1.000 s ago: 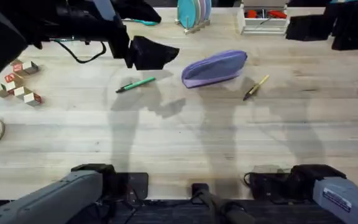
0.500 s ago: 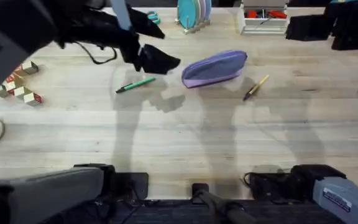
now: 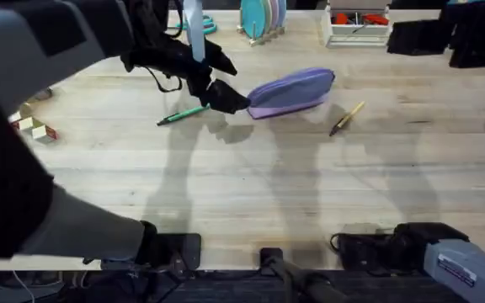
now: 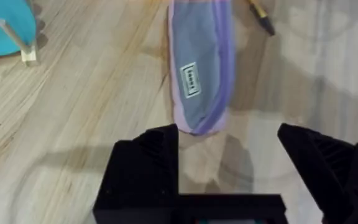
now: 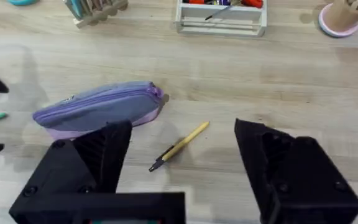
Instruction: Unzip the bag, pick up the pens from the table one at a time and place them inside, then zip the bag closed.
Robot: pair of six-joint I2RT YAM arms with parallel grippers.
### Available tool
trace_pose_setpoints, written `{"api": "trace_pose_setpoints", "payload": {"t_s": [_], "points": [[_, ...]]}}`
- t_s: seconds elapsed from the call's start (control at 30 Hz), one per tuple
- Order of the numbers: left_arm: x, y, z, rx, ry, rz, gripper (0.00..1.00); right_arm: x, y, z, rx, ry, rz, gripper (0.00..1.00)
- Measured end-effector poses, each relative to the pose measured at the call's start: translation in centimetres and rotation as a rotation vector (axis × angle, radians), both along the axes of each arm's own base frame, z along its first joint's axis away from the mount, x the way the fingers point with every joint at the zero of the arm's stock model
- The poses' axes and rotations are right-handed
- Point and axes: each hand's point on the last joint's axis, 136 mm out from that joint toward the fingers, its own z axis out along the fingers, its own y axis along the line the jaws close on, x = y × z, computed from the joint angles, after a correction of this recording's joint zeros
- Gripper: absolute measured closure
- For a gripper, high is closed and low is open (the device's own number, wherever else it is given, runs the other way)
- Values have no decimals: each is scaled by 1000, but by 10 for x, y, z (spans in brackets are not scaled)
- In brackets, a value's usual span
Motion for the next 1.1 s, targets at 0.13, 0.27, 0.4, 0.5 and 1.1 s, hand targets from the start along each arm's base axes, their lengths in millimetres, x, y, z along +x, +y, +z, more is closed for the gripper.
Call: {"api": "trace_pose_setpoints", "payload": {"t_s": [0.13, 0.27, 0.4, 0.5, 1.1], "points": [[12, -1, -14, 7, -16, 0, 7, 0, 0, 0, 0, 0, 0, 5], [21, -1, -20, 6, -42, -2, 7, 0, 0, 0, 0, 0, 0, 5], [25, -6, -26, 5, -52, -12, 7, 0, 0, 0, 0, 0, 0, 5], [25, -15, -28, 2, -67, -36, 7, 0, 0, 0, 0, 0, 0, 6], [16, -50, -29, 28, -127, -124, 7, 0, 0, 0, -18, -1, 15, 5]]}}
